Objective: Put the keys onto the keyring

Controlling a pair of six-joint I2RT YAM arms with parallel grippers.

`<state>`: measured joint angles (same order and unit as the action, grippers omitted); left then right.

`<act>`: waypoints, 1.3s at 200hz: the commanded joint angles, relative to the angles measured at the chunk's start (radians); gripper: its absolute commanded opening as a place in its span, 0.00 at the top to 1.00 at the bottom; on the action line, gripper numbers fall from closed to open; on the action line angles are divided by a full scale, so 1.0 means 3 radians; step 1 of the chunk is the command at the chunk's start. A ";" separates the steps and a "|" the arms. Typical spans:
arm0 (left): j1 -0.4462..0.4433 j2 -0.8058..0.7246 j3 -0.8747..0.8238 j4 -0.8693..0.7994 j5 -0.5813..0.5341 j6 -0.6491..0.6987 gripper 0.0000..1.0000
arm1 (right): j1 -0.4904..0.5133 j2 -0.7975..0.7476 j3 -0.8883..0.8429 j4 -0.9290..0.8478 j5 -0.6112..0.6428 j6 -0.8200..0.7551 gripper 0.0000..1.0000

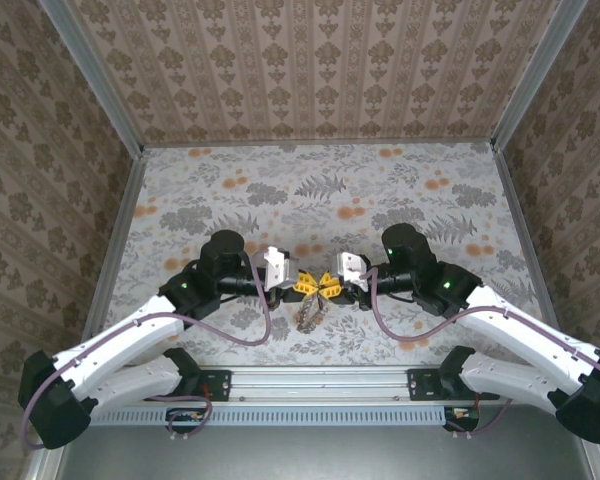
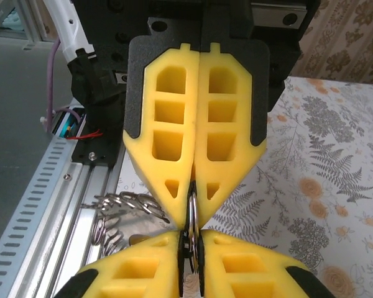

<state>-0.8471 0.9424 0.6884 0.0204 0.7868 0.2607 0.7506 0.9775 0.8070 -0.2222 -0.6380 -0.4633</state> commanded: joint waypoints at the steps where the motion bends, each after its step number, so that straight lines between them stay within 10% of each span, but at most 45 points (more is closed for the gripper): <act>1: 0.0009 -0.0064 -0.0034 0.0379 0.0113 -0.0087 1.00 | 0.0003 0.0043 -0.0026 0.0156 -0.0103 0.0072 0.93; 36: 0.0010 -0.0157 -0.0007 0.0143 -0.0077 0.0020 1.00 | -0.0002 0.0081 0.0019 0.0021 0.0000 0.0048 1.00; 63: 0.0000 -0.0241 0.0082 -0.0453 -0.0589 0.0282 0.71 | -0.0004 0.0135 0.0152 -0.0305 0.0227 -0.0069 1.00; 138: -0.0138 0.0126 0.0426 -0.0982 -0.0862 0.0353 0.70 | 0.0048 0.0373 0.0348 -0.0584 0.0484 -0.0134 1.00; 260: -0.0346 0.0509 0.0733 -0.1276 -0.0834 0.0579 1.00 | 0.0044 0.0282 0.0231 -0.0497 0.0450 -0.0141 0.91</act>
<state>-0.9360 1.0985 0.8715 -0.3351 0.5083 0.3958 0.7582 1.0927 0.8707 -0.4110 -0.4847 -0.4984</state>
